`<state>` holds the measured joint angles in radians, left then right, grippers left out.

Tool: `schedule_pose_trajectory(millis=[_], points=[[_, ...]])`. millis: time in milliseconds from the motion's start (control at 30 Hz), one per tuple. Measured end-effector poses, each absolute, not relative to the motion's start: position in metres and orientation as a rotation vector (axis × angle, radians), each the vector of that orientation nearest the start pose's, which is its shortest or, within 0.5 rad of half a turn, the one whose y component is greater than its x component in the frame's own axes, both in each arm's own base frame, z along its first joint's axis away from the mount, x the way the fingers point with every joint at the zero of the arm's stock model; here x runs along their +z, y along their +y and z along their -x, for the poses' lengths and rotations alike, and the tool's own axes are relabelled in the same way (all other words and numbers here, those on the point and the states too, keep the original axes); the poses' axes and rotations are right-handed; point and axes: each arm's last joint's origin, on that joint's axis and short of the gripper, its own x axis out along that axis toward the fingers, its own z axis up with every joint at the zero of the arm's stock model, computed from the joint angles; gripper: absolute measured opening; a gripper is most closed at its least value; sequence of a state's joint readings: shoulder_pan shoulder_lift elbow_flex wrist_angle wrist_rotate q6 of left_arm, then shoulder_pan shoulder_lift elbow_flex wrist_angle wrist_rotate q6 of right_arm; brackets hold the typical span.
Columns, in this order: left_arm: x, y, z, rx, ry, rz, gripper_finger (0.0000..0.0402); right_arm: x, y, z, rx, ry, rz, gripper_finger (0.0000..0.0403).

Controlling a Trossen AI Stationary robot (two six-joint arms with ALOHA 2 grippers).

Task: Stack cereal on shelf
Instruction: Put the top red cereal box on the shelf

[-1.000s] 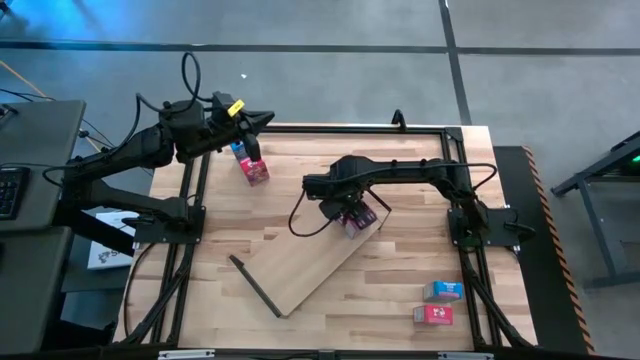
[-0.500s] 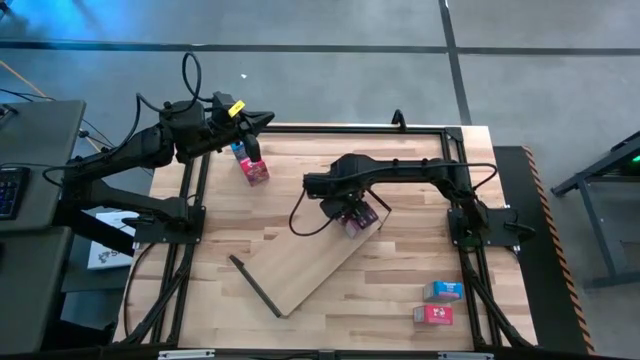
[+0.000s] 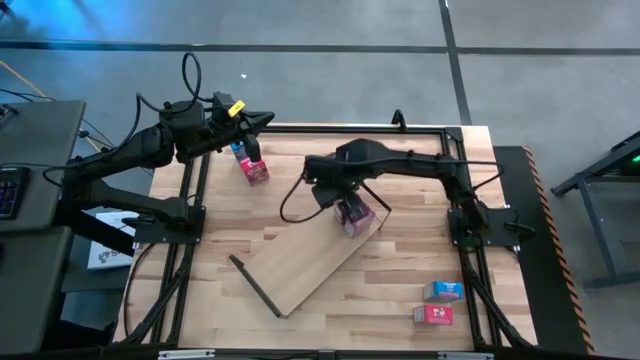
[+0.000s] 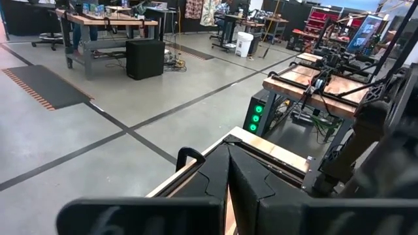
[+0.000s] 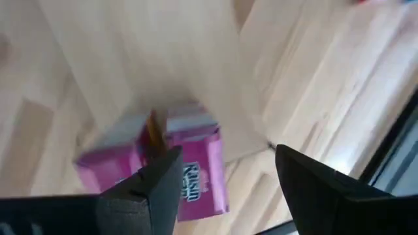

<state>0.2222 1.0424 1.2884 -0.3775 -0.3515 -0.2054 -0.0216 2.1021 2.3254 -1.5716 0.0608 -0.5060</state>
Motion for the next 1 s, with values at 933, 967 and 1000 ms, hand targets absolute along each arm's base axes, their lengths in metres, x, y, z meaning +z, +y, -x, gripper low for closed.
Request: schedule_pose_trajectory(millis=[933, 967, 1000], points=[[0.421, 0.057, -0.2, 0.634, 0.216, 0.195, 0.0028, 0.359, -0.058, -0.222, -0.222, 0.588, -0.234, 0.0217], [0.42, 0.058, -0.201, 0.648, 0.219, 0.207, 0.004, 0.357, -0.058, -0.218, -0.224, 0.561, -0.236, 0.0217], [0.418, 0.059, -0.202, 0.662, 0.229, 0.216, 0.0055, 0.355, -0.057, -0.213, -0.226, 0.54, -0.238, 0.0217]])
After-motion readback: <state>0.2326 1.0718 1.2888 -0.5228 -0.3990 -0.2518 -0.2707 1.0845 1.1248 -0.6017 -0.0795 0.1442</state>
